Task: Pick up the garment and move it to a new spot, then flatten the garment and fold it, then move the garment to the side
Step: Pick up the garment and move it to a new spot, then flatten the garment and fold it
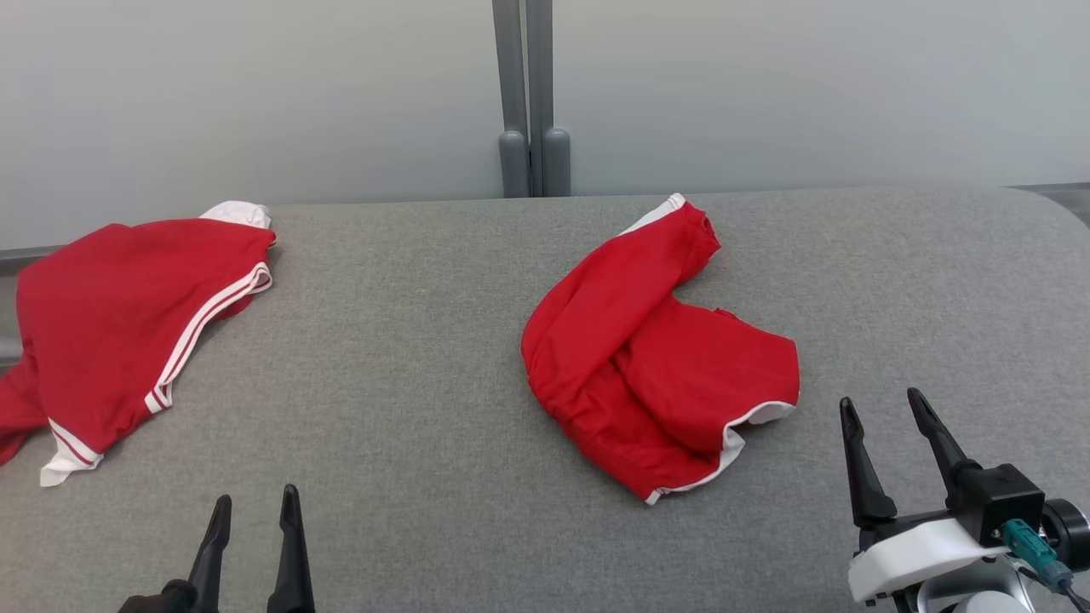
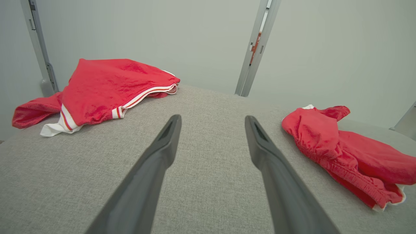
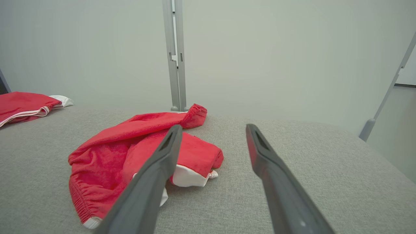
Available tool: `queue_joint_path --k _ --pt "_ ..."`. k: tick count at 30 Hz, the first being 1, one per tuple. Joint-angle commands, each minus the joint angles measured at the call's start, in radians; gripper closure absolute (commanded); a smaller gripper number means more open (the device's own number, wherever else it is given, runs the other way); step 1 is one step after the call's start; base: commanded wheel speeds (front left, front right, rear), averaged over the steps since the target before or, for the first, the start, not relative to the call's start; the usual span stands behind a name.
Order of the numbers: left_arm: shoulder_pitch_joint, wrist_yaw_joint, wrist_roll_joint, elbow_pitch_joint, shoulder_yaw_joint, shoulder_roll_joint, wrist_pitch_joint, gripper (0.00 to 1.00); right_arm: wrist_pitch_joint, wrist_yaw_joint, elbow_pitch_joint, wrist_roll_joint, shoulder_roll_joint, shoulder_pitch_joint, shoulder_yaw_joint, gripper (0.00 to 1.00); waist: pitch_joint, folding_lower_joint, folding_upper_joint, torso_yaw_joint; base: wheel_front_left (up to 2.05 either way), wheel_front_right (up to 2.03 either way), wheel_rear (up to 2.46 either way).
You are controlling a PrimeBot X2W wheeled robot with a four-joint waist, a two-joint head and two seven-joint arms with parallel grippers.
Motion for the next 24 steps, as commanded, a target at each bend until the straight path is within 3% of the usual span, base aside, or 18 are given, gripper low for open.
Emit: queue_joint_path --k 1,14,19,24 --pt "-0.015 -0.005 0.003 0.000 -0.013 -0.001 0.000 0.00 -0.003 -0.001 0.004 -0.002 0.000 0.014 0.000 0.00 -0.001 0.0000 0.0000 -0.007 0.00 0.00 0.00" --pt "-0.043 -0.005 -0.060 0.040 -0.089 0.021 0.000 0.00 -0.003 -0.001 0.012 -0.003 0.014 -0.006 0.001 0.00 0.015 0.0000 0.0000 -0.064 0.00 0.00 0.00" --pt "-0.162 -0.005 -0.233 0.157 -0.362 0.069 0.011 0.00 -0.003 -0.001 0.005 -0.007 0.015 -0.041 0.019 0.00 0.049 0.0000 0.0000 -0.095 0.00 0.00 0.00" --pt "-0.275 -0.005 -0.417 0.235 -0.548 0.063 0.089 0.00 -0.003 -0.001 -0.008 -0.001 0.015 -0.056 0.029 0.00 0.077 0.0000 0.0000 -0.140 0.00 0.00 0.00"
